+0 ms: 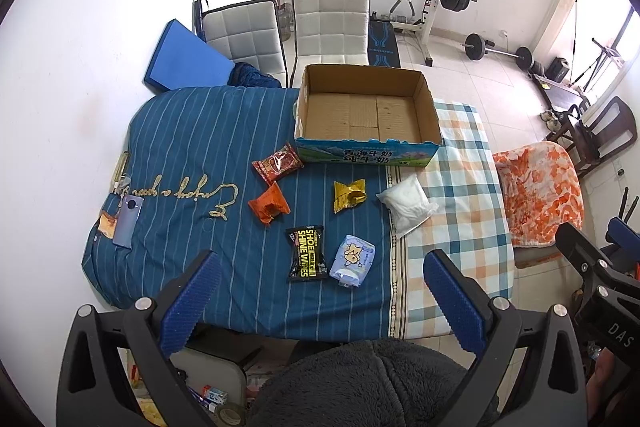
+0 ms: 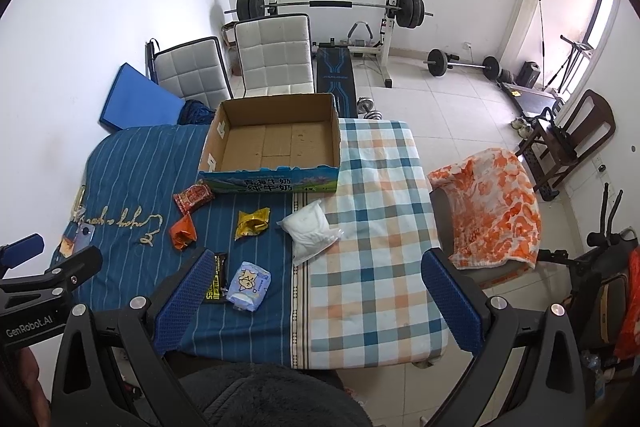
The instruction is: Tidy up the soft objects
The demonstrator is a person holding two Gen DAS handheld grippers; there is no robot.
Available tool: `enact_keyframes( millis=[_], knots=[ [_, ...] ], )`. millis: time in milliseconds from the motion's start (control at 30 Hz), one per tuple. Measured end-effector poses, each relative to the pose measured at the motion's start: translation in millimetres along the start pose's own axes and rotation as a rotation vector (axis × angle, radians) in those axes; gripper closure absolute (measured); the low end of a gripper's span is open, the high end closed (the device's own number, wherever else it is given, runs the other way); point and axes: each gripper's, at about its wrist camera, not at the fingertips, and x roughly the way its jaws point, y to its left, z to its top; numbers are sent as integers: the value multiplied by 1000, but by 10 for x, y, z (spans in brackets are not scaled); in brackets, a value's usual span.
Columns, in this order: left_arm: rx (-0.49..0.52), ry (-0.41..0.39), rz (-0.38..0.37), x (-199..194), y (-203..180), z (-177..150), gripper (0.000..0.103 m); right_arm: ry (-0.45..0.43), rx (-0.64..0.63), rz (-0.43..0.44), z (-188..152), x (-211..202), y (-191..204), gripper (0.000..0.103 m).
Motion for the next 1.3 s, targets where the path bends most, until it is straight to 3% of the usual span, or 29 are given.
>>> enact_keyframes(
  millis=[1067, 1200, 1300],
  knots=[
    [-2, -1, 16, 17, -88, -104, 0, 2, -6, 9, 10, -10, -40, 0],
    [-12, -4, 34, 114, -58, -133, 0, 43, 14, 36, 1, 214, -50, 0],
    [-43, 17, 78, 397, 49, -146, 0, 124, 30, 61, -40, 664, 0, 0]
  ],
)
